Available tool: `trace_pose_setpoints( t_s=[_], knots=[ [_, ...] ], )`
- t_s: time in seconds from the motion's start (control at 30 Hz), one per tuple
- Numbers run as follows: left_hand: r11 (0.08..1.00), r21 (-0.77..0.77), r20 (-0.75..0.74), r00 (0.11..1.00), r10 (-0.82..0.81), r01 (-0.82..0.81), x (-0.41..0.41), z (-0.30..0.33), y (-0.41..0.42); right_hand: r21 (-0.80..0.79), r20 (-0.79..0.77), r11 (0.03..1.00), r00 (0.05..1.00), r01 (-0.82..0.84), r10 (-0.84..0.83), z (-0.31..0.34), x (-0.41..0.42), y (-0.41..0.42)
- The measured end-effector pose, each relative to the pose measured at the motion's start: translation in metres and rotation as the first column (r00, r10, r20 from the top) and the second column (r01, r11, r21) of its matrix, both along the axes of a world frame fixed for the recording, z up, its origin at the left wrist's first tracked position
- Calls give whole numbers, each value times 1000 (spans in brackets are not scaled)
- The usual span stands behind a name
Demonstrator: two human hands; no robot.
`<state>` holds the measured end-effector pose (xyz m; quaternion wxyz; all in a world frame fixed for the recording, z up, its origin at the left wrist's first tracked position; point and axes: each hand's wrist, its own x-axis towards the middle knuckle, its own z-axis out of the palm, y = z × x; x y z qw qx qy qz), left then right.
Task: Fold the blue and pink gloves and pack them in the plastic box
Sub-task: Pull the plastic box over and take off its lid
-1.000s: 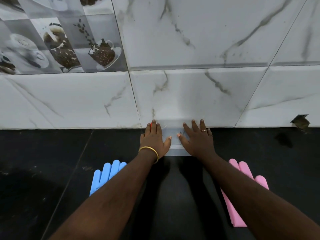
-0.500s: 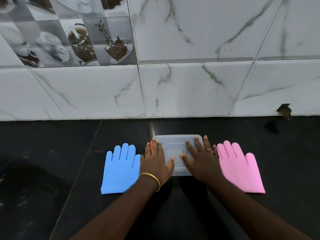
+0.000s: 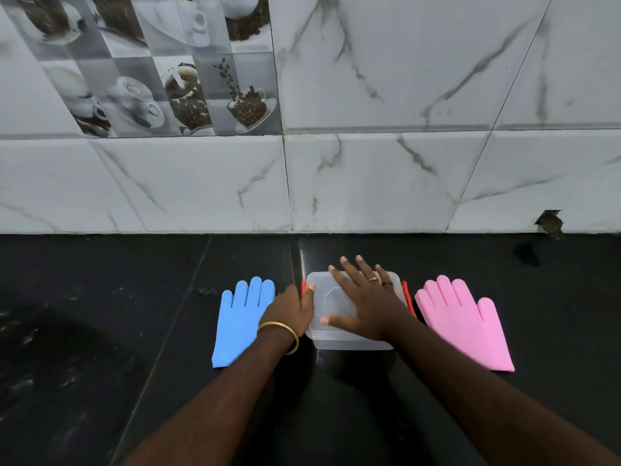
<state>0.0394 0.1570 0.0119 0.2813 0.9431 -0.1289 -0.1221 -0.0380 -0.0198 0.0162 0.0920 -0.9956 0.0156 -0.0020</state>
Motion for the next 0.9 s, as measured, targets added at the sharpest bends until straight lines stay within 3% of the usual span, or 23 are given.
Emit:
trace_pose_setpoints(
  t_s=[0.2, 0.43, 0.63, 0.9],
  knots=[
    [992, 110, 63, 996, -63, 56, 0, -4, -5, -40, -93, 994, 991, -101, 97, -17, 6, 1],
    [998, 13, 24, 998, -57, 57, 4, -7, 1, -37, -112, 994, 989, -107, 102, -20, 8, -1],
    [988, -144, -231, 972, 28, -63, 6, -8, 10, -23, -96, 994, 990, -110, 107, -21, 9, -2],
    [981, -170, -392, 920, 20, -94, 10, -13, 12, -24, -91, 993, 990, -112, 110, -22, 9, -1]
  ],
)
